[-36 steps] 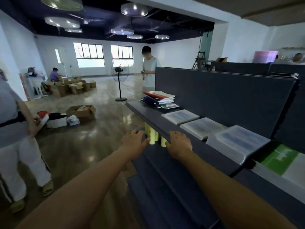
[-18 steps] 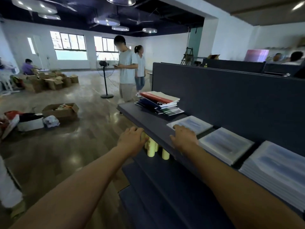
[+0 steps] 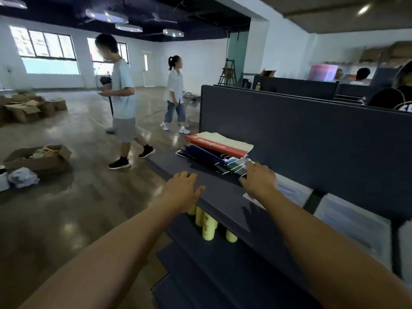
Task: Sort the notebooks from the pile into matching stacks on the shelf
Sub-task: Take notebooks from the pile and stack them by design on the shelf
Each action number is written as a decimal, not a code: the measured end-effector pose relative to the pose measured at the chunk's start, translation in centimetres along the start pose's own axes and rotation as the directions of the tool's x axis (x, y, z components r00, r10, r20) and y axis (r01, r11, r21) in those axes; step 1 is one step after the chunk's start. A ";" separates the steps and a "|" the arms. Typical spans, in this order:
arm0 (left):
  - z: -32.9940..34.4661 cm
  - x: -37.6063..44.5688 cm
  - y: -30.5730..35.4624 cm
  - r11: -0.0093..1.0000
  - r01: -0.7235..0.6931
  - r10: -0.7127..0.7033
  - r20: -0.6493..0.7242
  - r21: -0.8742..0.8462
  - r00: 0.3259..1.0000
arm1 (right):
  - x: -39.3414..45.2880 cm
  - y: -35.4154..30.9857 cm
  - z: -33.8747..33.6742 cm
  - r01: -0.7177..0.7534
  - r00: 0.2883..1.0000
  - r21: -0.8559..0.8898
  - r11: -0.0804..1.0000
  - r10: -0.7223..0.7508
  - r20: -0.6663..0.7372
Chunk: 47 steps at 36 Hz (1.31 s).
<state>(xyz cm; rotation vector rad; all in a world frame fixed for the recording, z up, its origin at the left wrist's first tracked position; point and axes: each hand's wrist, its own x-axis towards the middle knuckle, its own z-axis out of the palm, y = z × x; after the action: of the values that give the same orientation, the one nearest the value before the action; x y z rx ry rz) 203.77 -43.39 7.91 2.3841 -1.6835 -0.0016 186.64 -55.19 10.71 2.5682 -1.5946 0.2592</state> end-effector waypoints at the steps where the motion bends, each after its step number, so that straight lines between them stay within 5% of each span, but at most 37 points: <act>1: 0.2 0.8 0.0 1.000 -0.007 0.007 -0.001 -0.002 1.000 | 0.9 -0.1 0.3 0.005 1.000 -0.018 1.000 -0.005 -0.002; 20: 2.4 12.4 -0.6 0.997 -0.078 0.078 0.001 -0.029 0.997 | 12.2 -1.4 2.5 0.205 0.978 -0.220 0.954 -0.206 0.015; 32: 2.2 14.3 -2.8 0.988 -0.147 0.147 0.005 -0.039 0.989 | 12.7 -1.6 1.4 0.192 0.979 -0.075 0.979 -0.186 0.086; 40: 2.4 14.2 -3.0 0.980 -0.189 0.192 0.028 -0.063 0.981 | 10.9 -2.0 -0.7 0.243 0.967 -0.219 0.945 -0.254 -0.022; 47: 1.9 13.5 -1.5 0.960 -0.270 0.269 -0.018 -0.080 0.963 | 7.8 -2.3 -0.5 0.140 0.978 -0.276 0.951 -0.176 -0.110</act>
<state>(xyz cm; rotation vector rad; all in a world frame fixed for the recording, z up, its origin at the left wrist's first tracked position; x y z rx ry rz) 209.55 -55.82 7.46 2.0761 -1.9511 -0.0173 192.08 -60.95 12.74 2.3981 -1.2729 0.1819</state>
